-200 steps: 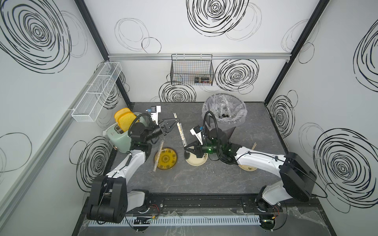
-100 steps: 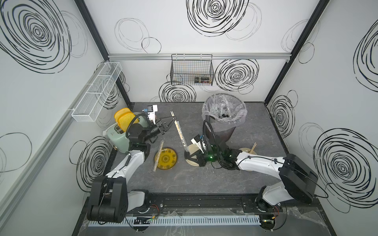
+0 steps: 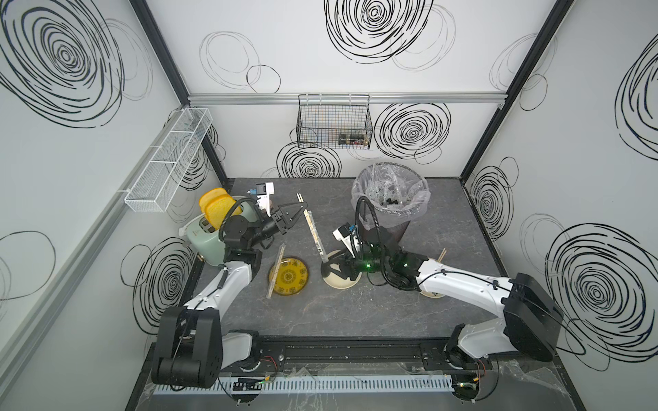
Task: Remove the packaging of disposable chopsticks
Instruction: Remove the packet bag from the disposable chopsticks.
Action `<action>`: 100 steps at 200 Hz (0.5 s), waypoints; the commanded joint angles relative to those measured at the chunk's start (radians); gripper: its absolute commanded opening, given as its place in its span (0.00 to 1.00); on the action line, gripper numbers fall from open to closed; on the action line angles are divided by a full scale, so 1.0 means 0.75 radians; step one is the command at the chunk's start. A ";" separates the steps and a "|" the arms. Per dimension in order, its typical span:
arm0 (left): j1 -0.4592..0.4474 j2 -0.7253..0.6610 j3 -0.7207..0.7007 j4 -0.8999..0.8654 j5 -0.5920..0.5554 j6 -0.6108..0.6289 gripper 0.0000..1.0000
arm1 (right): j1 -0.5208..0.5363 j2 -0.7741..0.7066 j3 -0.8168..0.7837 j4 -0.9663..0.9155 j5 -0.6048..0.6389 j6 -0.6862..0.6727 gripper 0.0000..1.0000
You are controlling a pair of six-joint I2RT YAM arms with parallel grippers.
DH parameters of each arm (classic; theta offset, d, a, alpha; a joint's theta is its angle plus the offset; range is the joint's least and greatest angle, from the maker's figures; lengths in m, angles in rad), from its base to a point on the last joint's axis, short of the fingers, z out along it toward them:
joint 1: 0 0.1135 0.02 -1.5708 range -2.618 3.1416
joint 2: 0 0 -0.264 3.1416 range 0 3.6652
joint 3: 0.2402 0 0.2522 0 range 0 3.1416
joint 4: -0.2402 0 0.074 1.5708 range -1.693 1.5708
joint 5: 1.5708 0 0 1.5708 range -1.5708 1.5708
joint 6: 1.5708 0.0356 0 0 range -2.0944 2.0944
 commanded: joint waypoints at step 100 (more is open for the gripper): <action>-0.010 -0.007 0.027 0.093 0.008 -0.016 0.00 | -0.002 0.024 -0.064 0.034 -0.043 0.010 0.00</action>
